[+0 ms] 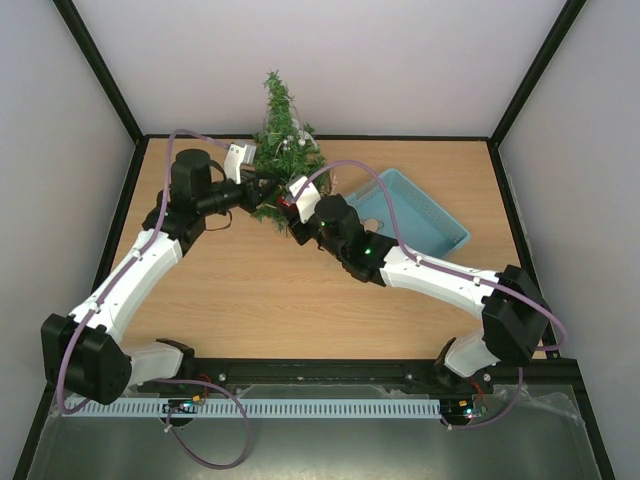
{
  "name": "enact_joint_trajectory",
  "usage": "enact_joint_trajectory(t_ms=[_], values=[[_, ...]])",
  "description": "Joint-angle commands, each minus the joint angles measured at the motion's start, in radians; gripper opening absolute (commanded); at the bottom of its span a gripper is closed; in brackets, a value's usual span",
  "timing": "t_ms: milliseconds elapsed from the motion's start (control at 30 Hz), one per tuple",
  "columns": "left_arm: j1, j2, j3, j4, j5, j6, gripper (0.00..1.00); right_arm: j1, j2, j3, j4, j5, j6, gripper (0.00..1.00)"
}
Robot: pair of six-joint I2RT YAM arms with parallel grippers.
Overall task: Decorate the small christmas tree
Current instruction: Hang the decoration item on the Christmas tree.
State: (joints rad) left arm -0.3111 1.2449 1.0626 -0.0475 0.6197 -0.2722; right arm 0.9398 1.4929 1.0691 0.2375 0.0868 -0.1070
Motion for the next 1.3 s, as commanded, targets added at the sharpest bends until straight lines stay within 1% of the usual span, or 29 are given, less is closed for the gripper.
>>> enact_joint_trajectory(t_ms=[0, 433, 733, 933, 1267], values=[[-0.004, 0.001, -0.014, 0.050, 0.003, 0.018, 0.02, -0.008, 0.007, 0.000, 0.013, 0.025, 0.010, 0.41], [-0.010, 0.015, -0.019, 0.036, -0.053, 0.072, 0.02, -0.019, 0.032, 0.014, -0.002, 0.012, 0.016, 0.41], [-0.021, 0.003, -0.032, 0.055, -0.023, 0.077, 0.02, -0.023, 0.028, 0.008, 0.005, 0.019, 0.003, 0.41], [-0.023, -0.001, -0.035, 0.065, -0.028, 0.074, 0.02, -0.036, -0.007, -0.003, 0.042, -0.004, 0.046, 0.42], [-0.029, 0.012, -0.033, 0.073, -0.034, 0.070, 0.02, -0.061, -0.004, -0.002, 0.057, -0.033, 0.086, 0.42]])
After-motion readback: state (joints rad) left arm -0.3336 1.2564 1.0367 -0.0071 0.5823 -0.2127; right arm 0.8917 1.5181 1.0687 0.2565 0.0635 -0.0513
